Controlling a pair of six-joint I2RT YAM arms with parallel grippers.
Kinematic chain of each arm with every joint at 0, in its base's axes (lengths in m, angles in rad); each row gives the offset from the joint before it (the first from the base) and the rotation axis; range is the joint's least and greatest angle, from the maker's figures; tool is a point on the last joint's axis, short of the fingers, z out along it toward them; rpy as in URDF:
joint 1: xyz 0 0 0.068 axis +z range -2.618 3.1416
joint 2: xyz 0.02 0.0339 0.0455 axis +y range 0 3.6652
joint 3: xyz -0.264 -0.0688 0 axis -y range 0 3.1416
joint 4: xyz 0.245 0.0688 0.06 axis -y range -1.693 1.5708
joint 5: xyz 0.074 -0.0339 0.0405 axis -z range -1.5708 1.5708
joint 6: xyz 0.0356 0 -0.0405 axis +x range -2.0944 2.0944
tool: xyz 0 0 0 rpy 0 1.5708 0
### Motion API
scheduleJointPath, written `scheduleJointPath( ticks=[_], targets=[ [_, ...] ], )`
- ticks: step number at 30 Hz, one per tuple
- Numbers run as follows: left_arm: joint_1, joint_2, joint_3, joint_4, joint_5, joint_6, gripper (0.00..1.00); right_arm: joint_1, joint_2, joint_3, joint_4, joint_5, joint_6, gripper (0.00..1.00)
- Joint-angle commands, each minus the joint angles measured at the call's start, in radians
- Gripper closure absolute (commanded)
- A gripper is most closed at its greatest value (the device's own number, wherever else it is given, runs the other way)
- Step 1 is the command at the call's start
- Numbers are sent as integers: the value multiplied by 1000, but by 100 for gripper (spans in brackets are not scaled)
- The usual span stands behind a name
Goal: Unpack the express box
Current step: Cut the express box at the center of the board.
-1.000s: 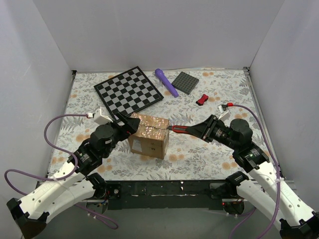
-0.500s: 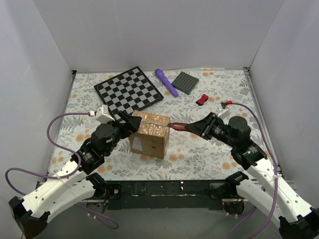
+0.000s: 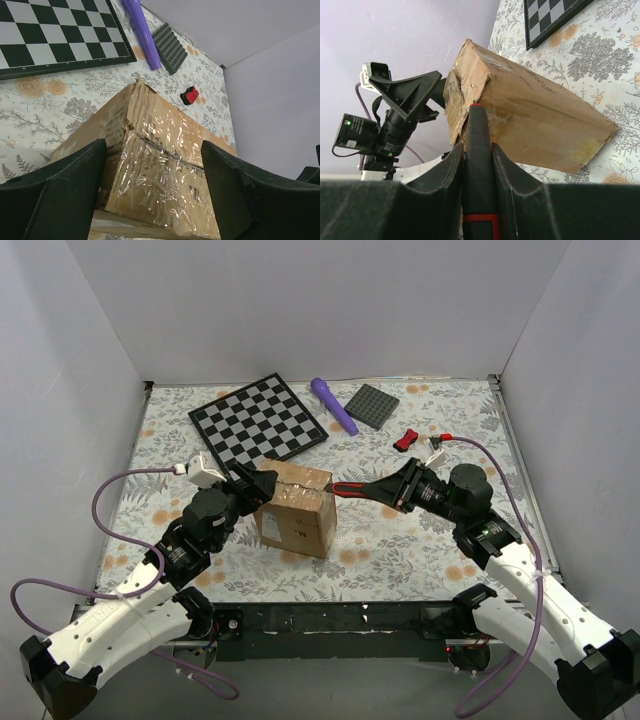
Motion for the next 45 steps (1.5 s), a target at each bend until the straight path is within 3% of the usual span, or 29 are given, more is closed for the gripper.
scheduleJointPath(
  ticks=[1, 5, 8, 12, 20, 28, 35, 45],
  targets=[
    [-36, 39, -34, 57, 226, -74, 29, 54, 43, 6, 77, -225, 24, 99],
    [-36, 44, -48, 78, 244, -94, 44, 54, 18, -58, 216, -245, 119, 99],
    [-36, 44, -48, 85, 245, -107, 63, 54, 12, -52, 198, -253, 113, 99],
    [-36, 31, -50, 86, 218, -113, 100, 54, -22, -20, 148, -245, 96, 99],
    [-36, -4, -64, 23, 99, -205, 100, 54, -40, 34, 47, -310, 85, 99],
    [-36, -76, -71, -87, -90, -324, 100, 54, -58, 52, 17, -486, 64, 99],
    [-35, -96, -53, -145, -171, -335, 100, 56, -65, 112, -174, -594, -88, 99],
    [-36, -85, -54, -194, -237, -390, 100, 54, -71, 147, -280, -748, -240, 99]
  ],
)
